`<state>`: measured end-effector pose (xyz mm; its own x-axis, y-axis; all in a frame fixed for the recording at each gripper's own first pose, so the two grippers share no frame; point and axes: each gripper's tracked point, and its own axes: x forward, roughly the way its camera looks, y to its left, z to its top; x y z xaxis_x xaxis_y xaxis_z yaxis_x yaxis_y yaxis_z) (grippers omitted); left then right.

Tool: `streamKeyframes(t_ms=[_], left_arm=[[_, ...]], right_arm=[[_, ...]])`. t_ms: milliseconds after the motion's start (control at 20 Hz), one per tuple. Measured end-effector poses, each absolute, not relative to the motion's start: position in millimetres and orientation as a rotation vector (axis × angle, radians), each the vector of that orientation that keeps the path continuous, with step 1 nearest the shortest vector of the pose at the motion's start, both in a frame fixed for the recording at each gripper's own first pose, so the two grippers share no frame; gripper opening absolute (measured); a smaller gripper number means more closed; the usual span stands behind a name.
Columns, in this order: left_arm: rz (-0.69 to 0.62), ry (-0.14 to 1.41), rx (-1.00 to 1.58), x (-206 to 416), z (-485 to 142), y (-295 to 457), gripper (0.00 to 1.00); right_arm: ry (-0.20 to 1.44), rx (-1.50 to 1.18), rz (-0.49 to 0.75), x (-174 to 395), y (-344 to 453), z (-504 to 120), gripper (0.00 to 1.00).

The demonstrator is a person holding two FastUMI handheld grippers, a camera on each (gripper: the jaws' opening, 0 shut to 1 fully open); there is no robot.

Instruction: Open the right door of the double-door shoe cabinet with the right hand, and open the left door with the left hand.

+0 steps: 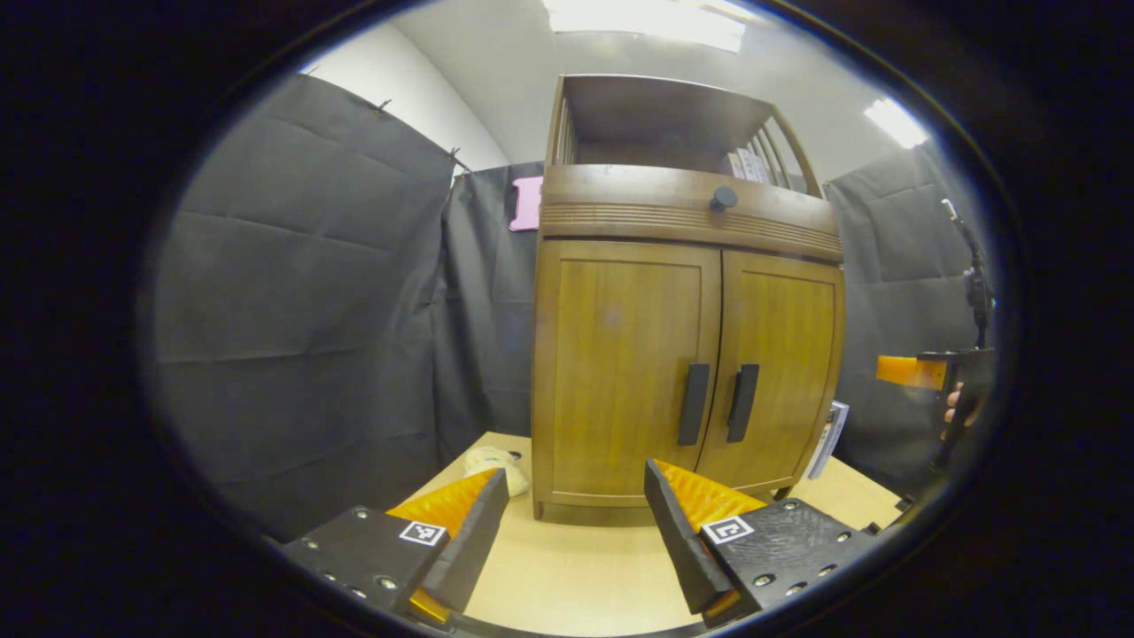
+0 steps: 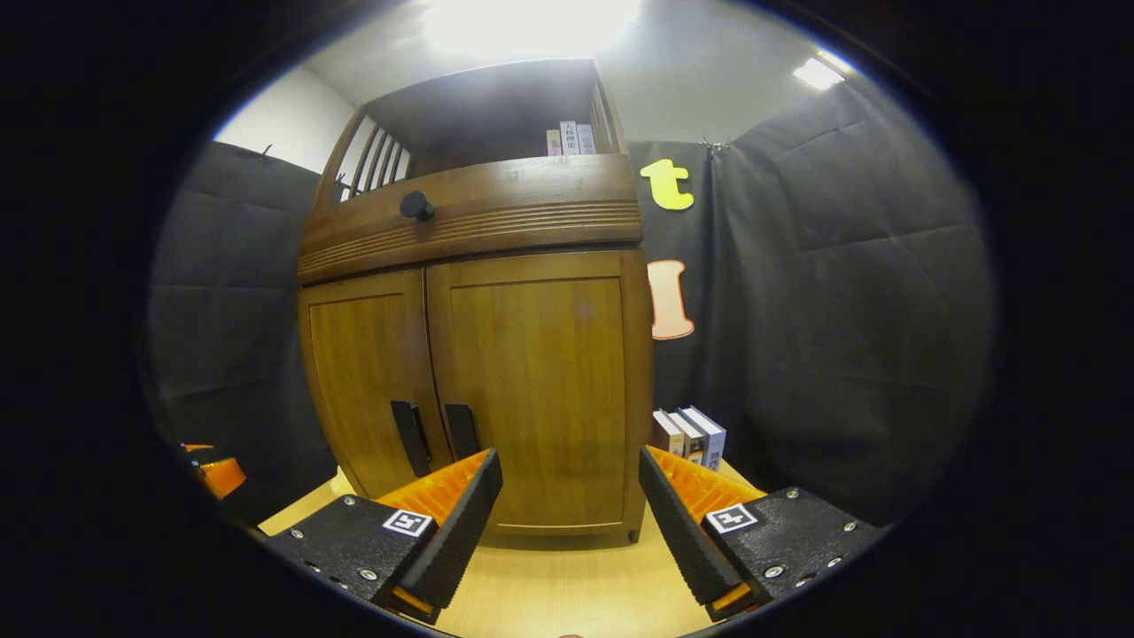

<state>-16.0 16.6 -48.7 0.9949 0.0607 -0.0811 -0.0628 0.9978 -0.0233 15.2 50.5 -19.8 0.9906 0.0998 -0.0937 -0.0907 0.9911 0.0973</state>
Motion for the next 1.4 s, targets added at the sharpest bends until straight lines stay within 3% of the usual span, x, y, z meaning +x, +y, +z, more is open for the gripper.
streamKeyframes(t_ms=[100,400,450,1000,1100,1400], left_arm=[[0.077,0.088,-0.033,-16.0,-50.1,17.5,0.88],[0.126,0.108,-0.073,-16.8,-54.0,19.6,0.89],[0.134,0.111,-0.082,-16.4,-53.8,19.7,0.94],[0.231,0.151,-0.114,-27.2,-57.5,30.7,0.94],[0.251,0.162,-0.12,-29.6,-59.0,33.1,0.89],[0.316,0.167,-0.12,-33.9,-60.4,46.3,0.89]], right_arm=[[0.099,0.095,0.106,24.0,56.6,-17.5,0.96],[0.111,0.09,0.152,53.4,81.5,-12.4,0.95],[0.111,0.088,0.161,59.5,86.9,-11.4,0.96],[0.102,0.073,0.249,117.2,155.6,-3.2,0.95],[0.109,0.053,0.251,126.5,163.9,-9.1,0.95],[0.165,-0.002,0.238,148.5,181.4,-37.1,0.96]])
